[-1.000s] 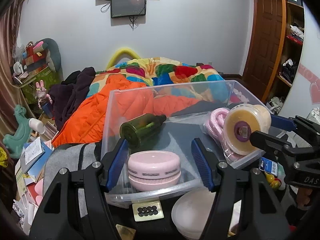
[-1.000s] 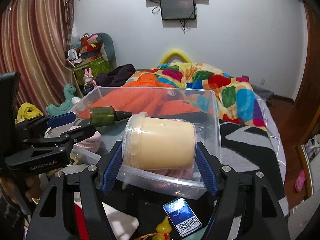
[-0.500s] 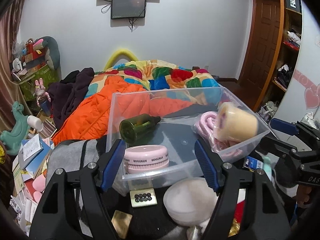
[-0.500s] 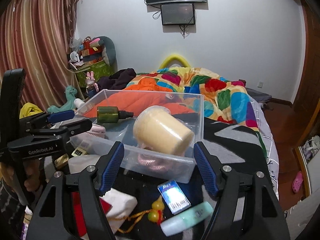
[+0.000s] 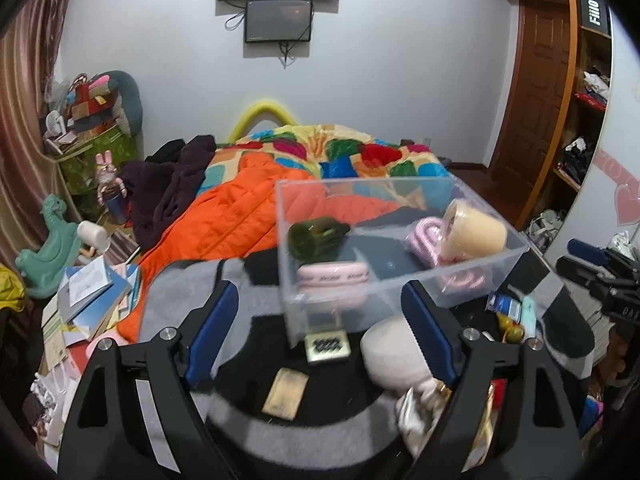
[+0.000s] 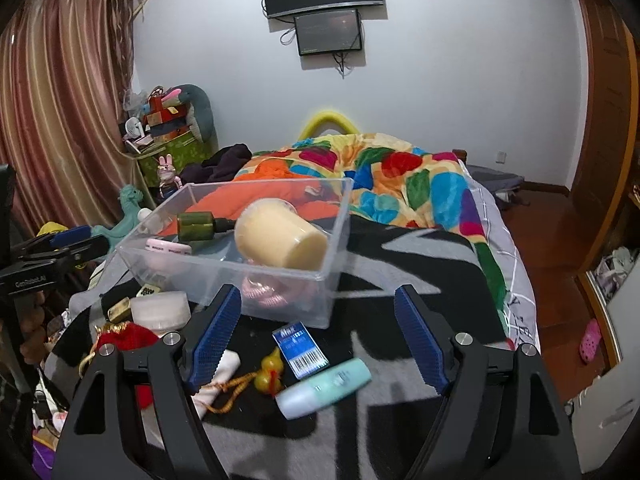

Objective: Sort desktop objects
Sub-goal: 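Open left tool to drop the pink container while right tool releases the jar into box, then grasp the beige bar with left tool while right tool grasps the mint-green bottle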

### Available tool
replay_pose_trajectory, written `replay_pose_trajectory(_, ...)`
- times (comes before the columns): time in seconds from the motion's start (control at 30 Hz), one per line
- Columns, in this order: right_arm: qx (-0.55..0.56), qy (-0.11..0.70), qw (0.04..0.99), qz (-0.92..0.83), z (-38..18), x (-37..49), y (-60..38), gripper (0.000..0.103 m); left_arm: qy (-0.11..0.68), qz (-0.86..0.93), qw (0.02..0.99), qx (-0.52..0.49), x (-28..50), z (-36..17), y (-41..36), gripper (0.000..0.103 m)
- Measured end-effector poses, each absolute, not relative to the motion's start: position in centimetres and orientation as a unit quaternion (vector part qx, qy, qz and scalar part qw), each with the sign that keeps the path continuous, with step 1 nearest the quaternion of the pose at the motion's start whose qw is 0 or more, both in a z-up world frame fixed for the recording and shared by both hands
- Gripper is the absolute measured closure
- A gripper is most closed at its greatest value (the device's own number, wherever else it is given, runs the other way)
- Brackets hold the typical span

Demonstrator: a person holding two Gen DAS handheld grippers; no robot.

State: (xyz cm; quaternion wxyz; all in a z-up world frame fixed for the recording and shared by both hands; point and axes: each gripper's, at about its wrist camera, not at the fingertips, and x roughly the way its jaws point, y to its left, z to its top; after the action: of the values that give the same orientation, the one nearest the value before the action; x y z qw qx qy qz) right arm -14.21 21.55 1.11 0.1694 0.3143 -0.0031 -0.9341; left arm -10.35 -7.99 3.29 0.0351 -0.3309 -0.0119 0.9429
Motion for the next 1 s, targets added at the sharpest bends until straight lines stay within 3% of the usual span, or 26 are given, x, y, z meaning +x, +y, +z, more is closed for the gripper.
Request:
replay_pose_trajectory(0.7, 0.389, 0.057, 0.195, -0.899, -4.7, -12.8, 21.8, 0.026, -0.010, 0.900, 0.014, -0.436, -9.5, -4.0, -10.7, 0.020)
replay_pose_trajectory(0.87, 0.408, 0.065, 0.198, -0.889, -6.1, -13.6, 21.6, 0.026, 0.009, 0.896, 0.015, -0.444, -10.0, -4.8, -10.0, 0.027)
replay_pose_trajectory(1.0, 0.413, 0.064, 0.211, -0.884, -6.6, -14.1, 21.5, 0.026, 0.012, 0.893, 0.015, -0.450, -10.4, -5.4, -9.8, 0.040)
